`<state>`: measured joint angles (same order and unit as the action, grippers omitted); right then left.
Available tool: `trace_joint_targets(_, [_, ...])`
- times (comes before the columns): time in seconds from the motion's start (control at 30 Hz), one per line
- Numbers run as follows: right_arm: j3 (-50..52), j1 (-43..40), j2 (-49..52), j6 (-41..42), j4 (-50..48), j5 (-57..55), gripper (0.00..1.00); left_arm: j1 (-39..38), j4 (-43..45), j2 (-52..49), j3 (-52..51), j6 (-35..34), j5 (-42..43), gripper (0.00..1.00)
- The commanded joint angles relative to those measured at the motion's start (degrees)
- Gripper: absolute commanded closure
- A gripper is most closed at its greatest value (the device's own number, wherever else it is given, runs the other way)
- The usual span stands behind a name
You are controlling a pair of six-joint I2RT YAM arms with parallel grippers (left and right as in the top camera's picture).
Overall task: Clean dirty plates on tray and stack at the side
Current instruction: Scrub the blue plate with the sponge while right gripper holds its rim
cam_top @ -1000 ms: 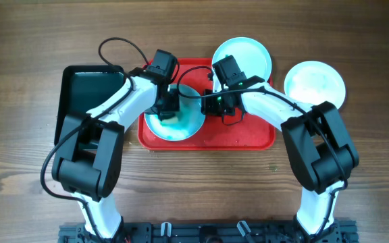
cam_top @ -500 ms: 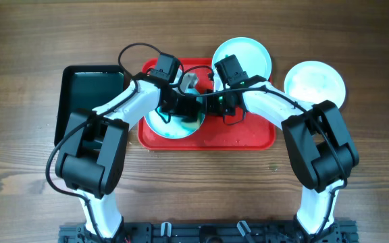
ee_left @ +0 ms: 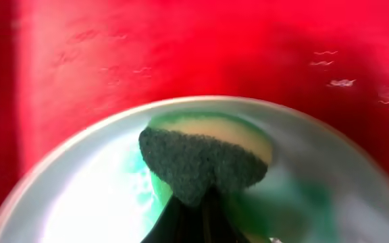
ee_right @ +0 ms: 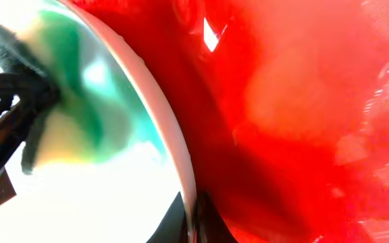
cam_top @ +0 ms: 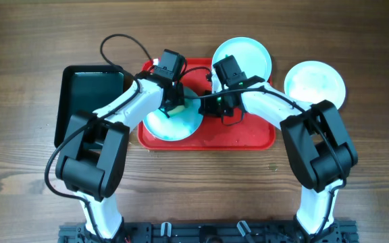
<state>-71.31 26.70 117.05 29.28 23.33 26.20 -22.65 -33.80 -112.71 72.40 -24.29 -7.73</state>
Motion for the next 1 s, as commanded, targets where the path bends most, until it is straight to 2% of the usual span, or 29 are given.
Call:
trace_joint_targets(0.0, [0.4,0.0,1.5,-0.4,0.7,0.7,0.96,1.0,-5.8,-1.8,-1.9,-6.2,-10.9,0.96])
trace_joint_targets(0.07, [0.4,0.0,1.5,-0.4,0.7,0.7,0.96,1.0,-7.9,-1.8,-1.9,-4.8,-7.2,0.96])
trace_joint_targets(0.1, [0.4,0.0,1.5,-0.4,0.7,0.7,0.96,1.0,-8.1,-1.8,-1.9,-1.3,-2.7,0.96])
trace_joint_targets(0.17, [0.4,0.0,1.5,-0.4,0.7,0.7,0.96,1.0,-8.6,-1.8,-1.9,13.3,16.3,0.96])
trace_joint_targets(0.23, [0.4,0.0,1.5,-0.4,0.7,0.7,0.96,1.0,-9.7,-1.7,-1.9,22.6,31.1,0.96])
trace_joint_targets(0.3, [0.4,0.0,1.5,-0.4,0.7,0.7,0.96,1.0,-10.7,-1.7,-1.9,27.6,40.6,0.96])
trace_joint_targets(0.37, [0.4,0.0,1.5,-0.4,0.7,0.7,0.96,1.0,-10.7,-1.7,-1.9,29.0,45.0,0.96])
trace_joint_targets(0.43, [0.4,0.0,1.5,-0.4,0.7,0.7,0.96,1.1,-9.6,-1.7,-1.9,29.0,45.0,0.96])
trace_joint_targets(0.5, [0.4,0.0,1.5,-0.4,0.7,0.7,0.96,1.2,-7.4,-1.7,-1.9,28.2,43.3,0.96])
trace_joint_targets(0.6, [0.4,0.0,1.5,-0.4,0.7,0.7,0.96,1.4,-2.9,-1.7,-1.9,21.7,35.3,0.96])
trace_joint_targets(0.67, [0.4,0.0,1.5,-0.4,0.7,0.7,0.96,1.4,0.0,-1.7,-1.9,16.1,26.1,0.96])
trace_joint_targets(0.87, [0.4,0.0,1.5,-0.1,0.7,0.5,0.96,1.4,2.5,-1.7,-1.9,-3.1,-12.0,0.96])
trace_joint_targets(0.97, [0.4,0.0,1.5,0.7,0.7,-0.2,0.96,1.4,1.0,-1.7,-1.9,-7.9,-20.2,0.96])
